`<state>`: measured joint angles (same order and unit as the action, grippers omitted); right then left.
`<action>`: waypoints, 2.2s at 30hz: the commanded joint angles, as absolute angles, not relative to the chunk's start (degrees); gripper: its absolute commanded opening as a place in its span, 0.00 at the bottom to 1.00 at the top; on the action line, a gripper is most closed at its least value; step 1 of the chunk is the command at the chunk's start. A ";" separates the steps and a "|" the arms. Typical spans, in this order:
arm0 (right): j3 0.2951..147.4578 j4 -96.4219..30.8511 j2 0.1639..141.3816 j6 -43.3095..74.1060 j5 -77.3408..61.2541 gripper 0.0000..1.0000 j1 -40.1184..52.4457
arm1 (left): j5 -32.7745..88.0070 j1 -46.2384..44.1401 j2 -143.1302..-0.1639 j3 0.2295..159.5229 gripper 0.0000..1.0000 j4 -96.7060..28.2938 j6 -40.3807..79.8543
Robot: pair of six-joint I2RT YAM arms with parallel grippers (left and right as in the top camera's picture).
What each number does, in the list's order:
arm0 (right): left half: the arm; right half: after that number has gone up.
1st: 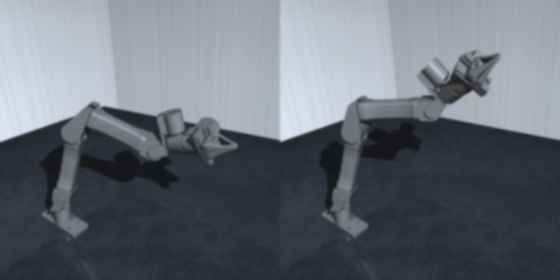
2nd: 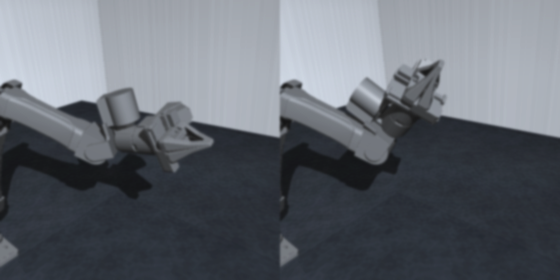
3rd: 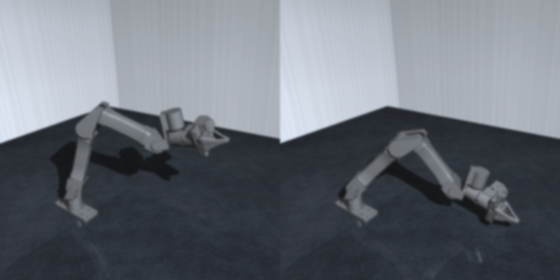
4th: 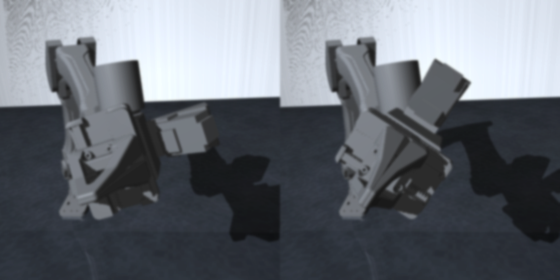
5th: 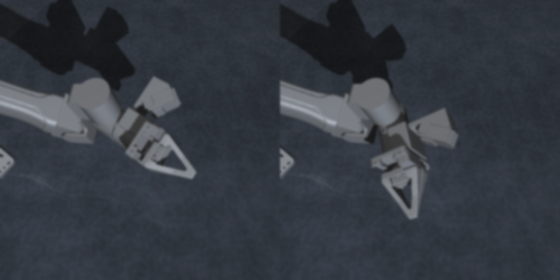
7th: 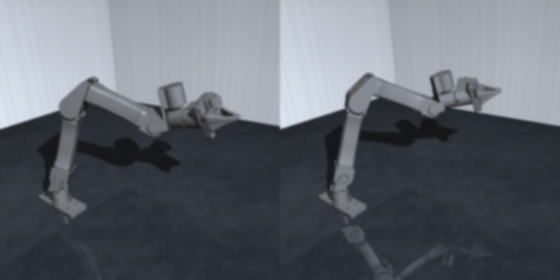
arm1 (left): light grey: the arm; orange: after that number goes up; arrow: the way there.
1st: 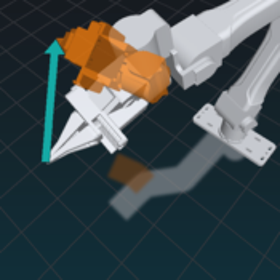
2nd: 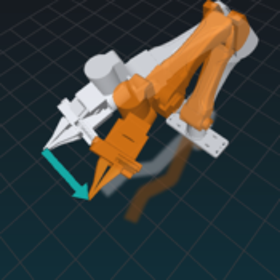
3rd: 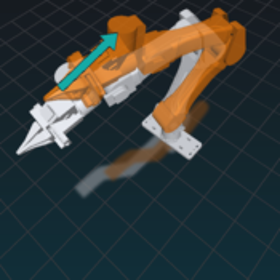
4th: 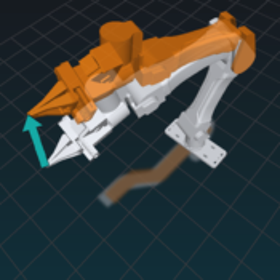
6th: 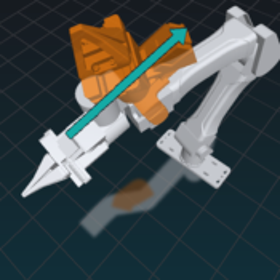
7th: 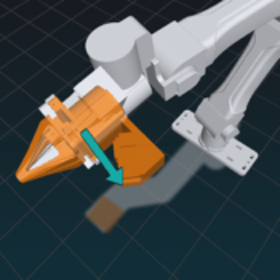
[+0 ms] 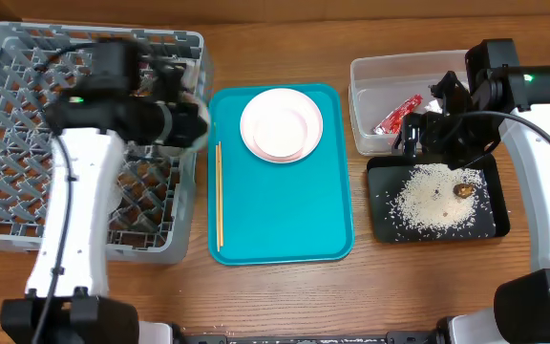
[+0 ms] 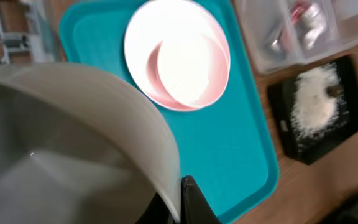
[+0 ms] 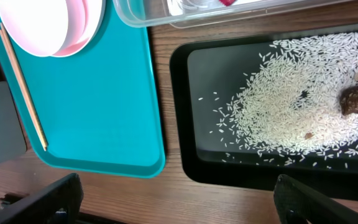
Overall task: Sort waste into correct bins and load items into the dishwasher
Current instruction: 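Carry the saucer into the dish rack and open the left gripper, then reach the left gripper to the pink bowl and grasp its rim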
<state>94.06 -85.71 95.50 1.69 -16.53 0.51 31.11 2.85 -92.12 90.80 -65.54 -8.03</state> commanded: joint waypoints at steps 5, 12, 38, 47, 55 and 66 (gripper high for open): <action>94.24 -85.89 93.49 1.74 -16.97 1.00 0.67 | 57.52 18.28 -97.73 91.00 0.04 -63.05 -22.65; 94.24 -86.21 93.49 1.74 -16.97 1.00 0.67 | 68.03 23.22 -105.10 91.00 0.04 -60.25 -24.99; 94.24 -87.57 93.49 1.52 -16.56 1.00 0.67 | 70.06 35.99 -115.87 91.15 1.00 -68.58 -25.08; 94.24 -87.94 93.49 1.54 -16.56 1.00 0.67 | 58.57 34.92 -103.18 91.15 1.00 -69.82 -19.70; 94.24 -87.88 93.49 1.54 -16.58 1.00 0.67 | 49.56 22.28 -90.56 91.15 1.00 -67.51 -14.06; 94.24 -88.53 93.49 1.83 -15.81 1.00 0.62 | 7.35 -19.92 -98.56 91.13 1.00 -53.91 -5.93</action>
<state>94.06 -88.16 95.50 1.65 -16.53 0.51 22.37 -12.23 -93.12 90.78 -57.67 -7.81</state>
